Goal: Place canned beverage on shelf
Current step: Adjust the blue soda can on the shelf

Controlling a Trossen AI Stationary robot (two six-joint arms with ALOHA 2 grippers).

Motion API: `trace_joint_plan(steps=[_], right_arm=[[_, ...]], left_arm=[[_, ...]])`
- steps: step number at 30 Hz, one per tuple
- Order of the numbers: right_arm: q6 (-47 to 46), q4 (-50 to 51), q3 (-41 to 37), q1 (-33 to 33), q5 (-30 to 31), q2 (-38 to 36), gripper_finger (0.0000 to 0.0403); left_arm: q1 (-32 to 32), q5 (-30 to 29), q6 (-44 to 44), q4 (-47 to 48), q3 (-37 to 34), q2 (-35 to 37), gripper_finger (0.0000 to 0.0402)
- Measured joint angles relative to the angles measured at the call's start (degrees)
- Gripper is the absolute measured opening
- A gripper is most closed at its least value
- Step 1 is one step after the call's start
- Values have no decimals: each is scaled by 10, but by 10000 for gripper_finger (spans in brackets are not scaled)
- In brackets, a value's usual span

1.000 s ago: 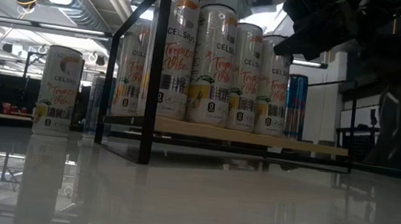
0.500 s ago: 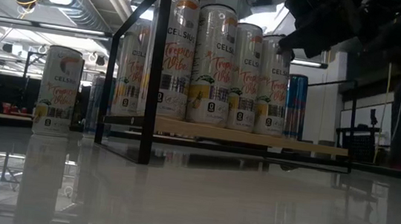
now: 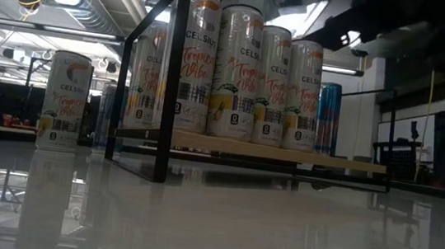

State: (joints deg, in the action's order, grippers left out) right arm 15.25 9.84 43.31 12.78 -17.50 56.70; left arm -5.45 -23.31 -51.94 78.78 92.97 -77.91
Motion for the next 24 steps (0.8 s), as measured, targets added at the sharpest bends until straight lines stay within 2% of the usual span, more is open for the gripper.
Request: trace_joint_plan(steps=[8,16,24], right_arm=[[-75,90,0,0,20,-66,395],[-127,213,0,-16,37,-78,395],[-162,247,0,-104,184,-77,395]], left_arm=[[0,0,0,0,0,0,379],[0,0,0,0,0,0,379],[0,0,0,0,0,0,379]])
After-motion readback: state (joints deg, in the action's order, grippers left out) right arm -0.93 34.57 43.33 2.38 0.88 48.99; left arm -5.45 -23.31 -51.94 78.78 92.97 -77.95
